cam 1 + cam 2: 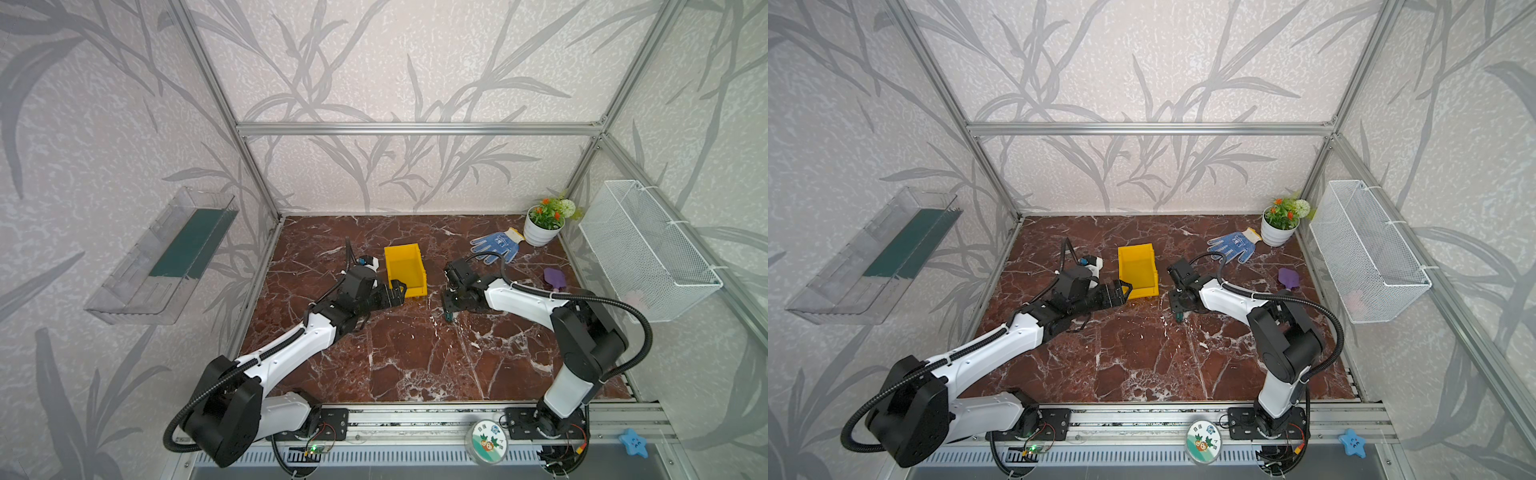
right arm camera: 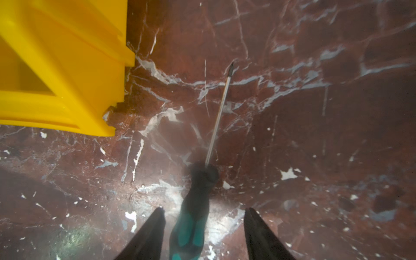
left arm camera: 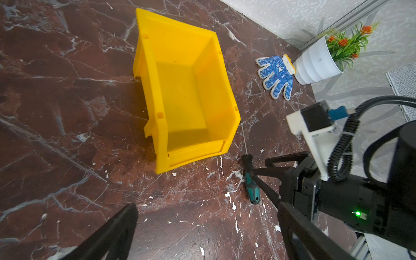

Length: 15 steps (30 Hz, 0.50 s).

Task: Put the screwdriver in the bin
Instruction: Pick up the screwdriver from the center of the table.

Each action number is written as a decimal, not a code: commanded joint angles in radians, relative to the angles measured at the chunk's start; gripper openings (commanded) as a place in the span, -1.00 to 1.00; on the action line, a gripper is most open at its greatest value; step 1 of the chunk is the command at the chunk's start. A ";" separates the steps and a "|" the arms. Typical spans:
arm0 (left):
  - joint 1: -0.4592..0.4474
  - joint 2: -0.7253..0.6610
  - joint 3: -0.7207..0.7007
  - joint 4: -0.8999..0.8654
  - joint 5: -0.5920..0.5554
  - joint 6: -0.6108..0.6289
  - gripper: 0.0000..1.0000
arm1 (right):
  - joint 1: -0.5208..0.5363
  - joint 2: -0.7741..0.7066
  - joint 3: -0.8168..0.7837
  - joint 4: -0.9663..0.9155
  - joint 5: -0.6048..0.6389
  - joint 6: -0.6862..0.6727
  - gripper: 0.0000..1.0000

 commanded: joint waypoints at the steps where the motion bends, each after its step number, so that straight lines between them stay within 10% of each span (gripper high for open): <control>1: -0.002 -0.045 -0.015 -0.010 -0.004 -0.008 0.99 | 0.004 0.032 -0.008 0.025 -0.038 0.026 0.11; 15: -0.001 -0.073 -0.040 -0.044 -0.061 0.011 0.99 | 0.010 0.057 -0.017 -0.005 0.020 -0.018 -0.43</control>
